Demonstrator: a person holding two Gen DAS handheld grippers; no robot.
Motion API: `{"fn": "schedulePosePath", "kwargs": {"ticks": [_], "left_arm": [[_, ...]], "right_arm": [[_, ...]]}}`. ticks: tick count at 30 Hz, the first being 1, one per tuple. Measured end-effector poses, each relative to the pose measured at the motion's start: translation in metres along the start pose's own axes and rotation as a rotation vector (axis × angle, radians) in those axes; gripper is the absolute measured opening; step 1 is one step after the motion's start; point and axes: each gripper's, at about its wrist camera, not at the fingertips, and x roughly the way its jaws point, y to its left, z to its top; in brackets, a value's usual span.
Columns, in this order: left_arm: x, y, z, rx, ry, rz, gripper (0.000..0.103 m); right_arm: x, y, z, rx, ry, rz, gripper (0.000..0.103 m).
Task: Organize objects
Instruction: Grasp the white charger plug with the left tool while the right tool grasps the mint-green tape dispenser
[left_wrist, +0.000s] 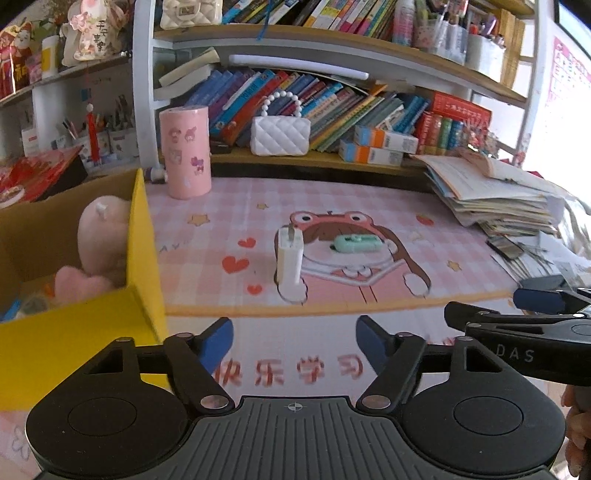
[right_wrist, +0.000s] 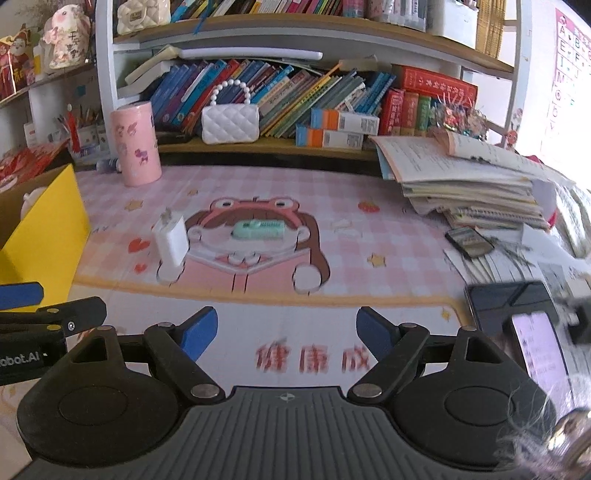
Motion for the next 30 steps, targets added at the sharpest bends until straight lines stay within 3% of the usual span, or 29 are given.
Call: {"fn": "schedulePosePath", "kwargs": {"ticks": [4, 14, 20, 26, 30], "left_arm": [[0.024, -0.003, 0.013, -0.018, 0.015, 0.038, 0.061], [0.096, -0.009, 0.043, -0.045, 0.053, 0.108, 0.055], [0.139, -0.015, 0.049, -0.024, 0.076, 0.165, 0.055], [0.164, -0.022, 0.055, 0.018, 0.092, 0.18, 0.047], [0.171, -0.023, 0.057, 0.044, 0.1, 0.174, 0.031]], "right_arm": [[0.019, -0.008, 0.014, -0.004, -0.009, 0.019, 0.082], [0.06, -0.022, 0.039, 0.002, -0.005, 0.047, 0.082], [0.07, -0.028, 0.044, 0.007, 0.003, 0.052, 0.082], [0.079, -0.033, 0.044, 0.0, 0.027, 0.061, 0.082], [0.086, -0.035, 0.044, 0.005, 0.04, 0.059, 0.082]]}}
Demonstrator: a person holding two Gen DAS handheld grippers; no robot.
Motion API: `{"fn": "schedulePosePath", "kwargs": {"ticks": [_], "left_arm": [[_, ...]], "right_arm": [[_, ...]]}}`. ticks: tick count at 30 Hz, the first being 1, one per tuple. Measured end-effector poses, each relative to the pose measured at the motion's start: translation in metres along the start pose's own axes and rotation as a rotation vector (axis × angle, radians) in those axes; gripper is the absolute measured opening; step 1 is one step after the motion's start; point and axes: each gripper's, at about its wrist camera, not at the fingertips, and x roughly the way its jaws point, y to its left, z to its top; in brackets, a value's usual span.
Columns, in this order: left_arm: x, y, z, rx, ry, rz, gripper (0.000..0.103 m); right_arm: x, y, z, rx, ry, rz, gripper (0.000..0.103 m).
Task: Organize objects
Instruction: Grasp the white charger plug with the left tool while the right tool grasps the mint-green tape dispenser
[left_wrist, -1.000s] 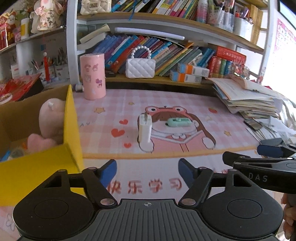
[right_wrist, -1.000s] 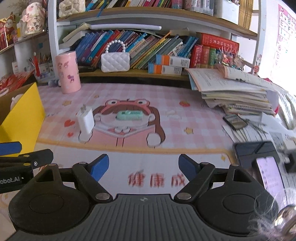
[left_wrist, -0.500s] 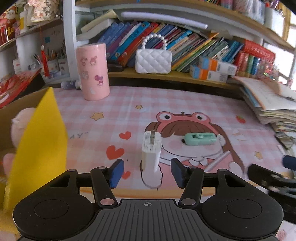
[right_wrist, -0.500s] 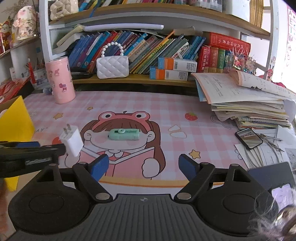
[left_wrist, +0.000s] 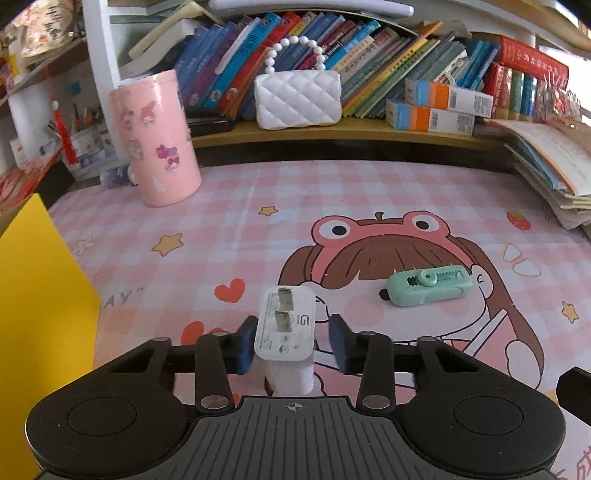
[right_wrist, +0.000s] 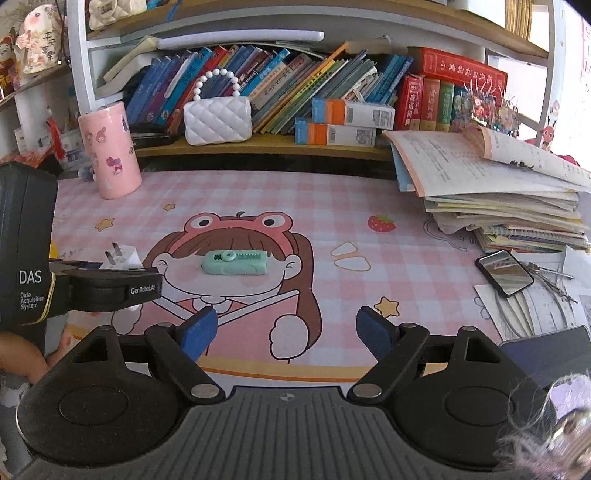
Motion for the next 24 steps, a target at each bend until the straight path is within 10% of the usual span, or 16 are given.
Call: {"fn": "schedulePosePath", "kwargs": {"ticks": [15, 24], "left_arm": [[-0.093, 0.041, -0.001, -0.082, -0.102, -0.119, 0.025], [-0.153, 0.058, -0.034, -0.044, -0.154, -0.062, 0.025]], "right_arm": [[0.053, 0.021, 0.016, -0.056, -0.015, 0.042, 0.082], [0.111, 0.045, 0.03, -0.097, -0.001, 0.056, 0.082]]}}
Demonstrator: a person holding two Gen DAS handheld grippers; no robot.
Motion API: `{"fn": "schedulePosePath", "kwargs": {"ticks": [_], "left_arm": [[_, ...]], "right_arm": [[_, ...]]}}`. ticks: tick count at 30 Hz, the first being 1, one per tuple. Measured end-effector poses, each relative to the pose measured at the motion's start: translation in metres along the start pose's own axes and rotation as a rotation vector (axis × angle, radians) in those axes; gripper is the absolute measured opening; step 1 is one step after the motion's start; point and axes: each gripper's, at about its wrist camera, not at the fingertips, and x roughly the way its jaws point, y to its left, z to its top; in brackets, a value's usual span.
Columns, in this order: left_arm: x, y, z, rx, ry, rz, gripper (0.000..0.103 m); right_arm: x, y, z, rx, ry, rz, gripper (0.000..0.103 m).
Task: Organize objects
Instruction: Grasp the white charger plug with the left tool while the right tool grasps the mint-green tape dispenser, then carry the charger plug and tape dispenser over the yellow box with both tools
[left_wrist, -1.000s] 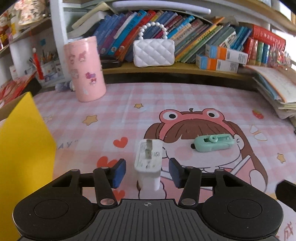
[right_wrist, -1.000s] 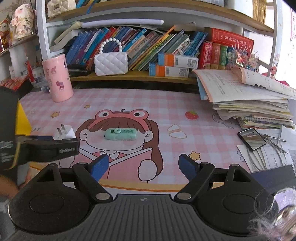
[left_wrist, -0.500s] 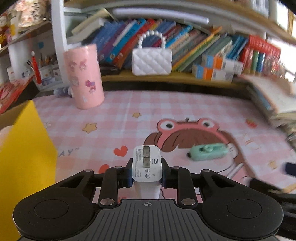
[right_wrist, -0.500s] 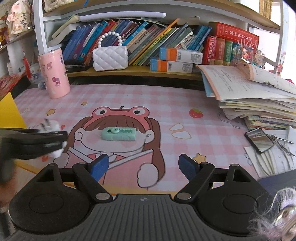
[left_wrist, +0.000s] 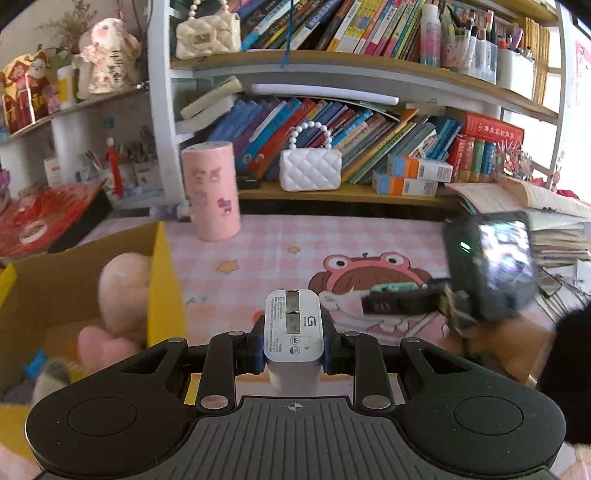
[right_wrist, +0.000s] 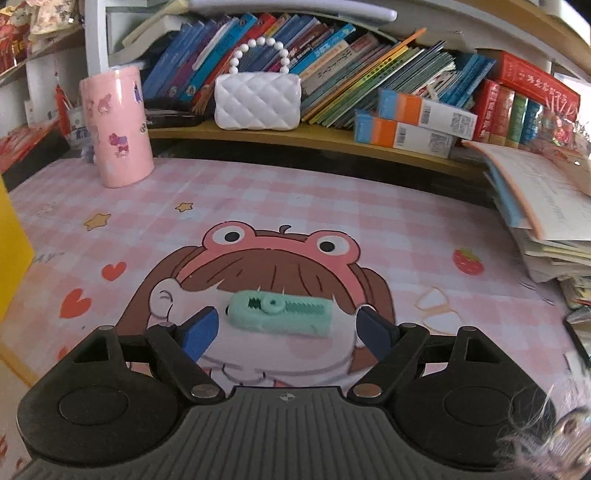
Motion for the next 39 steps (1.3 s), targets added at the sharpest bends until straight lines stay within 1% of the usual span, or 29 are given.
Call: {"fn": "schedulePosePath", "kwargs": {"ticks": [2, 4, 5, 9, 13, 20, 26, 30, 32, 35, 39], "left_arm": [[-0.008, 0.002, -0.005, -0.005, 0.009, 0.007, 0.025], [-0.015, 0.003, -0.01, -0.006, 0.017, 0.008, 0.025], [-0.018, 0.003, -0.013, -0.003, 0.019, 0.008, 0.025], [-0.027, 0.01, -0.02, -0.024, 0.021, 0.017, 0.025], [-0.035, 0.02, -0.022, -0.049, 0.003, 0.019, 0.025], [-0.053, 0.04, -0.036, -0.104, -0.003, -0.034, 0.025], [-0.068, 0.064, -0.057, -0.105, 0.045, -0.04, 0.025], [-0.085, 0.086, -0.075, -0.127, 0.064, -0.035, 0.025], [-0.095, 0.097, -0.082, -0.14, 0.063, -0.028, 0.025], [-0.108, 0.115, -0.093, -0.174, 0.067, -0.019, 0.025], [-0.128, 0.135, -0.105, -0.196, 0.064, 0.0, 0.025]], "right_arm": [[0.011, 0.001, 0.002, 0.017, 0.011, 0.0, 0.08], [0.018, 0.001, 0.002, 0.045, 0.026, 0.007, 0.073], [0.018, 0.0, 0.001, 0.058, 0.017, 0.007, 0.067], [0.012, 0.002, 0.002, 0.067, 0.007, 0.006, 0.067], [-0.012, 0.005, 0.002, 0.061, -0.026, 0.0, 0.067], [-0.084, 0.02, -0.014, 0.103, -0.037, 0.009, 0.067], [-0.153, 0.052, -0.041, 0.116, -0.038, 0.068, 0.067], [-0.187, 0.078, -0.064, 0.152, 0.016, 0.123, 0.067], [-0.2, 0.097, -0.076, 0.124, 0.038, 0.146, 0.067], [-0.217, 0.131, -0.093, 0.042, 0.059, 0.187, 0.067], [-0.236, 0.171, -0.102, -0.048, 0.039, 0.239, 0.067]]}}
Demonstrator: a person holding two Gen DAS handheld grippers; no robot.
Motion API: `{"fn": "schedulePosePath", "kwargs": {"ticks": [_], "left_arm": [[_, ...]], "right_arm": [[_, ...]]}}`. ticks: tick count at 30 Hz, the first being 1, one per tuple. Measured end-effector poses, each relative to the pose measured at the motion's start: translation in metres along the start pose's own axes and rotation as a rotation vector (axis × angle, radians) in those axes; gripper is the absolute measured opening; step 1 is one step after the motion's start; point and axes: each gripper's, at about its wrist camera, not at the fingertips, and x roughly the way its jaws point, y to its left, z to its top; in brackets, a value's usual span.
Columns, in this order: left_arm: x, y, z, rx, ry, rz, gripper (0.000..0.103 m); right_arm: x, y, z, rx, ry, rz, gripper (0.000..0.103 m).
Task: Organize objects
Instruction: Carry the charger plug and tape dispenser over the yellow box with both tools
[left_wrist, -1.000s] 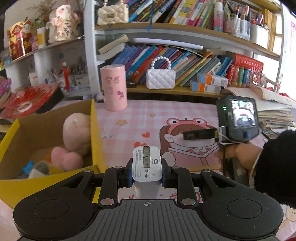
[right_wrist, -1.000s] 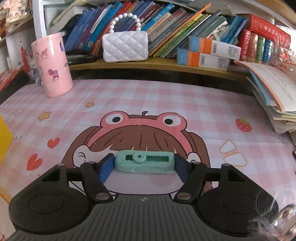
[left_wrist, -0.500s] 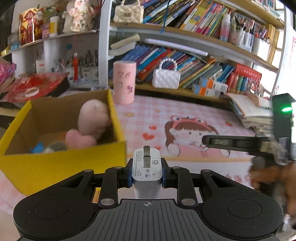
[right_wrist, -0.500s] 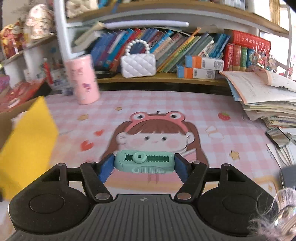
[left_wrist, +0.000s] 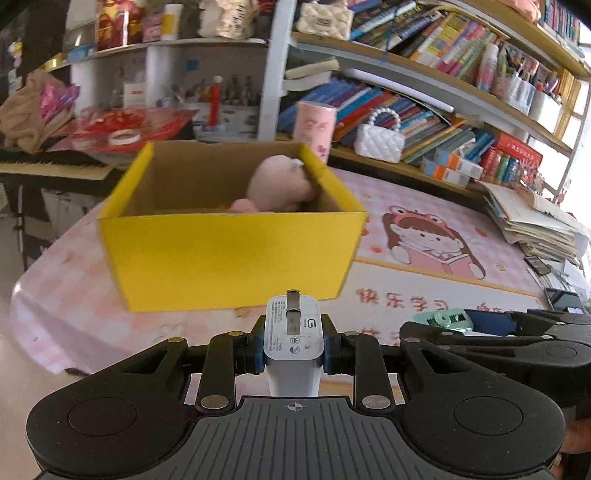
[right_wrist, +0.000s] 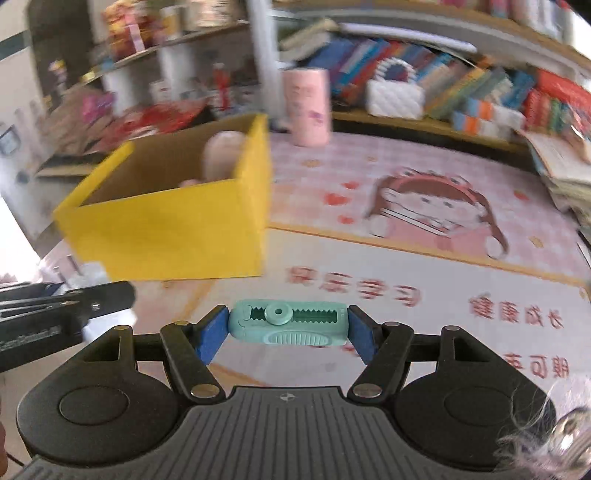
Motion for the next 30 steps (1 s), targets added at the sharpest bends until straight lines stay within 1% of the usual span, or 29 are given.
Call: {"fn": "schedulePosePath", "kwargs": {"ticks": [5, 13, 30], "left_arm": [[-0.023, 0.024, -0.008, -0.017, -0.018, 0.028, 0.025], [-0.049, 0.052, -0.017, -0.028, -0.047, 0.049, 0.025], [-0.074, 0.074, -0.022, 0.004, -0.102, 0.036, 0.025]], "right_arm": [[-0.009, 0.038, -0.009, -0.041, -0.009, 0.038, 0.067], [-0.02, 0.072, -0.016, -0.054, -0.023, 0.063, 0.067], [-0.033, 0.107, -0.023, -0.056, -0.069, 0.051, 0.067]]}}
